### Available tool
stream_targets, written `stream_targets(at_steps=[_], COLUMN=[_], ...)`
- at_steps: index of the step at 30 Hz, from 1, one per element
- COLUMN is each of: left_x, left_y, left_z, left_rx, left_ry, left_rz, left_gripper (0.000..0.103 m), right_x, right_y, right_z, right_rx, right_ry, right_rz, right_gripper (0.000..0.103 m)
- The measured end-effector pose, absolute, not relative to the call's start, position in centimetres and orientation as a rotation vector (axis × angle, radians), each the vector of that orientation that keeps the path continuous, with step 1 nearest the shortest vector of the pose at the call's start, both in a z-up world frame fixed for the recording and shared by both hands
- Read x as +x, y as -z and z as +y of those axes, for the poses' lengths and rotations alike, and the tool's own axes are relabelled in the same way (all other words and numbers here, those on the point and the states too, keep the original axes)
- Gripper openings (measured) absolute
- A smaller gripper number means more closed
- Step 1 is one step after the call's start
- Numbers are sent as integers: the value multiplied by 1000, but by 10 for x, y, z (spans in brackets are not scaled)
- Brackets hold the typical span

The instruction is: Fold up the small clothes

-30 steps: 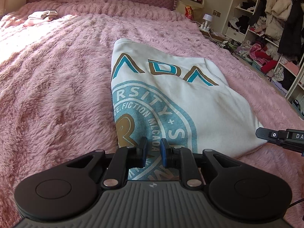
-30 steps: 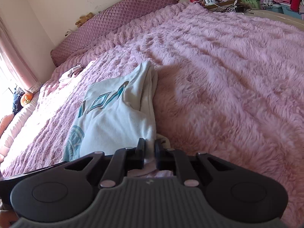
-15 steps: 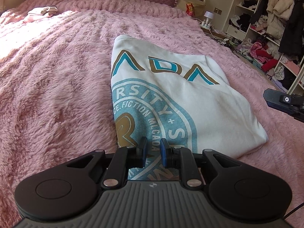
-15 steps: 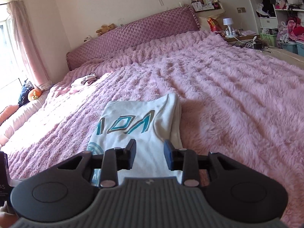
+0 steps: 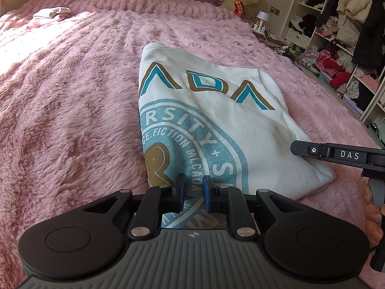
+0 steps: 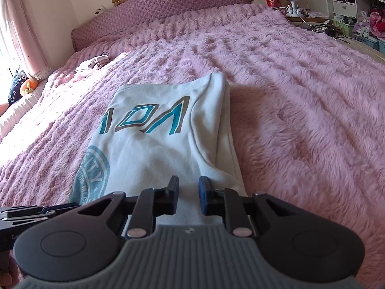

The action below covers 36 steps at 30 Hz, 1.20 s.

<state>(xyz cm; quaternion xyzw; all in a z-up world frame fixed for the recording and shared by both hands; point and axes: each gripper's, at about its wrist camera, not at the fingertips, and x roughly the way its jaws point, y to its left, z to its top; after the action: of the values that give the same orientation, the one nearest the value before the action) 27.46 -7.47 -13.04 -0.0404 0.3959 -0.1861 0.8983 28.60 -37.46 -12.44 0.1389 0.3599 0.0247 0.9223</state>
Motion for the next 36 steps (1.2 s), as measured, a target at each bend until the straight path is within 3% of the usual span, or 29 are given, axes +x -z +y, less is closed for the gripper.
stream_targets(at_steps=[3,6,9,18,23,27,29,30,31,32,34,36], left_x=[272,270,284,405,462,490,496,498,500,500,497,502], left_y=[123,109,97,120,152,167,169,168,166,164,161,166], left_z=[-68,-51,-29,-1,-8,-19,-21,-22,-23,-21,-14,-12], left_rx=[-123,-196,-287,-558,-681,-709,-730,-733,-729,-735,-756,-729], left_ry=[406,436,448,379,368,368,395,427,435,442,415,355], left_rz=[804,747,706,786,849,864,840,808,789,775,725,744], left_gripper=[23,34,49,50,50,56,56,56,41,15,7,7], right_x=[285,279,280,386,435,450,457,459,460,460,457,457], right_y=[122,112,101,100,122,135,138,138,138,135,127,127], right_z=[-376,-387,-404,-444,-450,-449,-449,-448,-446,-445,-441,-436], right_rx=[272,330,399,552,635,627,620,612,588,567,522,493], right_ry=[-55,-84,-91,3,41,24,-8,-23,-34,-42,-67,-60], right_rz=[750,707,631,583,639,662,677,683,683,670,612,589], right_gripper=[12,28,35,53,54,53,40,15,11,10,9,10])
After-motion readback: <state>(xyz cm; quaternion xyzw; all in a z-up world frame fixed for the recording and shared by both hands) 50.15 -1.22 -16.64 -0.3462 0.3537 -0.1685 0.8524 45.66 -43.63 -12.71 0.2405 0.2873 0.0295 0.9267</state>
